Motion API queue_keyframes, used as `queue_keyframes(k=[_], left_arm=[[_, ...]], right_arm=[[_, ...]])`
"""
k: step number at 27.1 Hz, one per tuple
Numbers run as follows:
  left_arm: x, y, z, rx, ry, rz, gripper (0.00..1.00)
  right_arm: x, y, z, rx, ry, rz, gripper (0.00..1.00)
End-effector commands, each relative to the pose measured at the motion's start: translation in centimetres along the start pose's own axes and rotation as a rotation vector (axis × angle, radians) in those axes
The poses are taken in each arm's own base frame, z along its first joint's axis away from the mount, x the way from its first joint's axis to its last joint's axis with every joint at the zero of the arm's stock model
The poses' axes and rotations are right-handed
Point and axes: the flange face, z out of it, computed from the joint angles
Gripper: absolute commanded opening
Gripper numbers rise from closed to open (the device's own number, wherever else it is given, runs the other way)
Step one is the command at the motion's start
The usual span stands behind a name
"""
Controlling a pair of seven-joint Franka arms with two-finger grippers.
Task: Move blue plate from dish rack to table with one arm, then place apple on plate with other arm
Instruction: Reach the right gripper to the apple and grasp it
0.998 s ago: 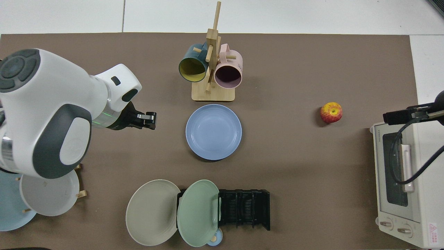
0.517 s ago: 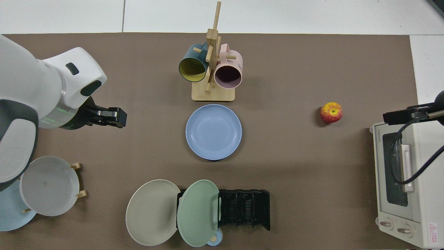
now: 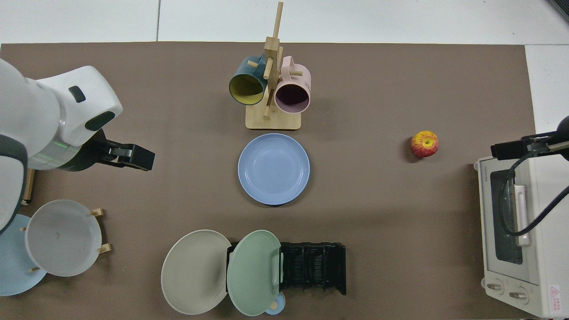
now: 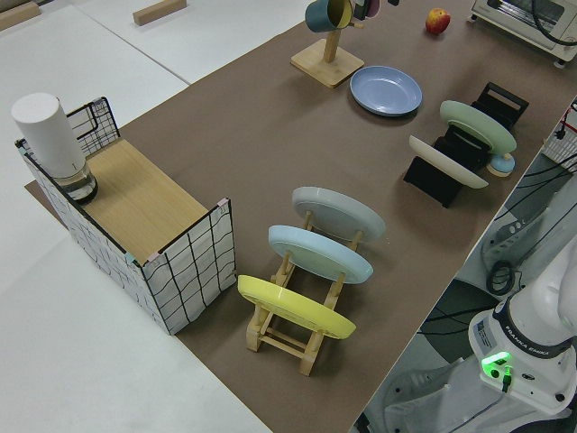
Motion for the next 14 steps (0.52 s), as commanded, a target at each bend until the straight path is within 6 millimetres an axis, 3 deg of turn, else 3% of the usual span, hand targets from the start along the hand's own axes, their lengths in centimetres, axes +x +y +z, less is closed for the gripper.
queue_keyframes(k=[1, 4, 7, 14], left_arm=[[-1.5, -1.9, -0.4, 0.015, -0.028, -0.022, 1.00], [-2.1, -1.8, 0.0, 0.013, -0.038, -0.017, 1.00], [-2.5, -2.0, 0.1, -0.009, -0.037, -0.019, 1.00], [-2.3, -2.6, 0.0, -0.047, -0.023, -0.033, 1.00]], right_arm=[[-0.1, -0.4, -0.2, -0.004, 0.006, -0.037, 0.99], [1.6, -3.2, 0.2, 0.015, 0.082, -0.079, 0.99], [3.2, -4.1, 3.0, 0.013, 0.093, -0.093, 0.99], [6.5, -4.1, 13.2, 0.009, 0.017, -0.095, 0.99]])
